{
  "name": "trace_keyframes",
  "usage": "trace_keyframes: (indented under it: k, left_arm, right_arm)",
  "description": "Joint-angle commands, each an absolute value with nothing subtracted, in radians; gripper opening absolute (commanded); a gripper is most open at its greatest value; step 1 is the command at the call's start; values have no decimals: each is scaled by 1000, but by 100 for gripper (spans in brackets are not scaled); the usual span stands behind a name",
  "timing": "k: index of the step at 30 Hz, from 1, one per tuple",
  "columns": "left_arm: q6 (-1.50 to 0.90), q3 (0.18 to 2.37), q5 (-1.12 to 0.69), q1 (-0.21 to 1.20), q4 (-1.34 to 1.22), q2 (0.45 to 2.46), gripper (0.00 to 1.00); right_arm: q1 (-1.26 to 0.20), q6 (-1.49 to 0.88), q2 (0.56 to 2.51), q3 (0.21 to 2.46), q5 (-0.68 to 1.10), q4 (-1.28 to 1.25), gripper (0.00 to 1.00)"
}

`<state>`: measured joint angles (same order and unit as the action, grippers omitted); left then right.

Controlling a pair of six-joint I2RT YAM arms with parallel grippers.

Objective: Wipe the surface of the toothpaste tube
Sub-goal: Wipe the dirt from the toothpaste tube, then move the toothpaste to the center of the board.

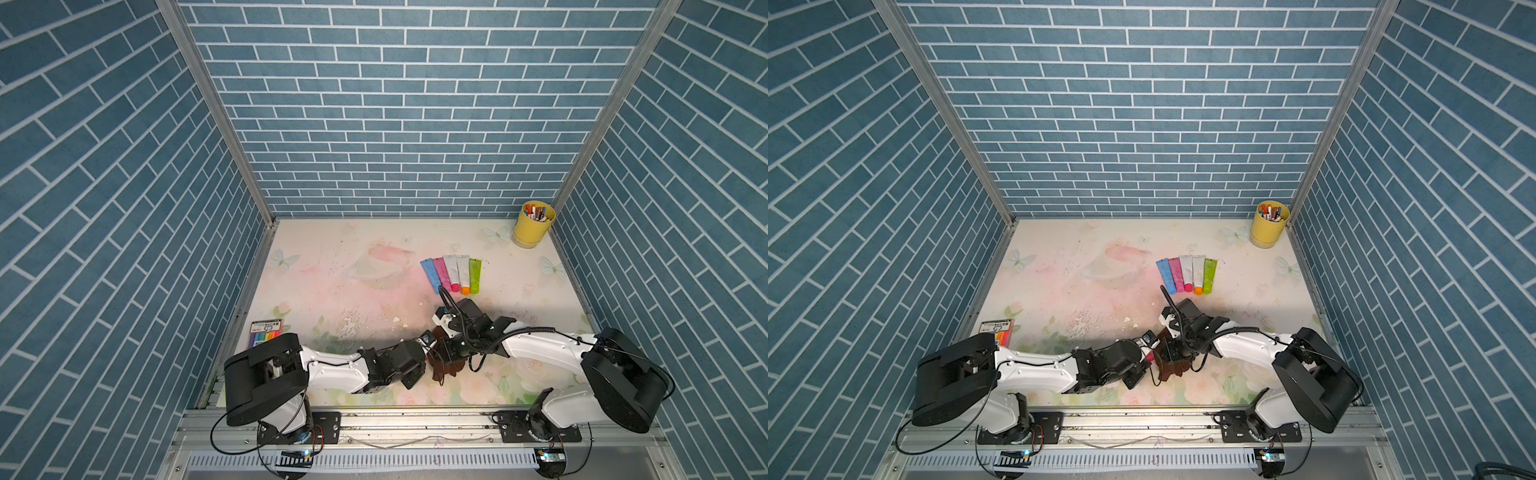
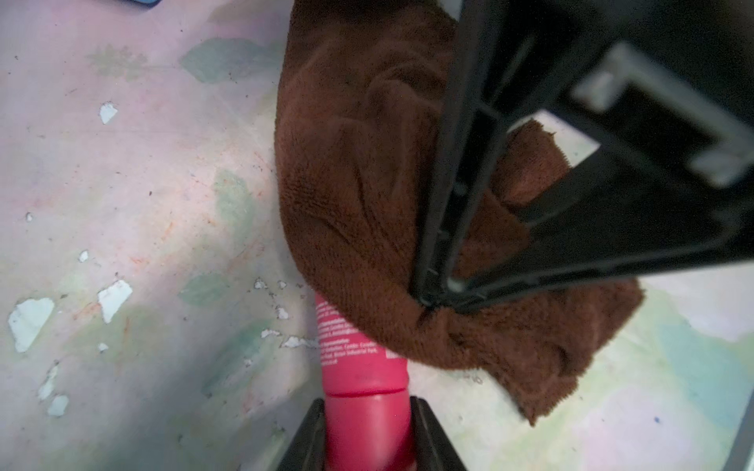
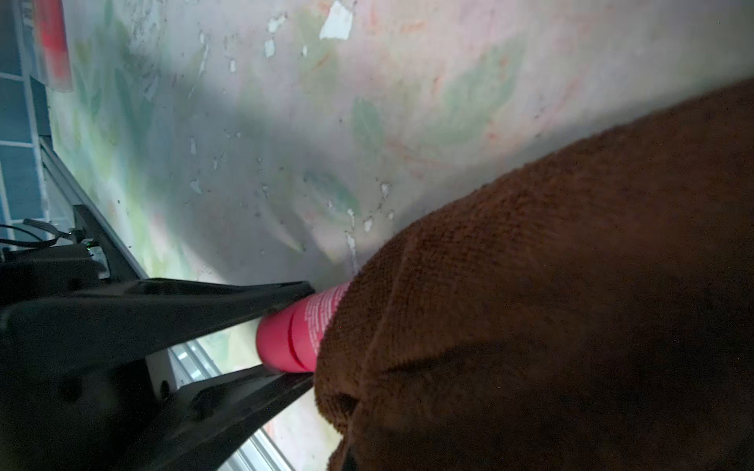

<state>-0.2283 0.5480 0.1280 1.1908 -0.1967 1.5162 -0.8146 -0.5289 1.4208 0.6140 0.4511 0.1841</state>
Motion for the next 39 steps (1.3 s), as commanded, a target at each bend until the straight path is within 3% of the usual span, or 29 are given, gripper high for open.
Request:
trace_keyframes:
  k: [1, 7, 13, 20, 30, 39]
  left_arm:
    - [-233, 547, 115, 1189, -251, 1482, 0]
    - [-240, 528, 117, 1188, -262, 1451, 0]
    - [-312, 518, 177, 1161, -246, 1435, 0]
    - [-524, 518, 411, 1116, -161, 1397, 0]
    - [-634, 696, 368, 907, -163, 1556, 0]
    - [-669, 968, 277, 818, -116, 1839, 1]
  right_arm:
    - [-808, -549, 1407, 603, 456, 174, 0]
    - [-632, -529, 1371, 600, 295, 272, 0]
    - [-612, -514, 1318, 628, -28, 441, 0]
    - [-640, -487, 1226, 583, 137, 493, 0]
    - [-783, -505, 1029, 428, 400, 352, 0]
    - [-793, -508, 841, 380, 350, 334, 0]
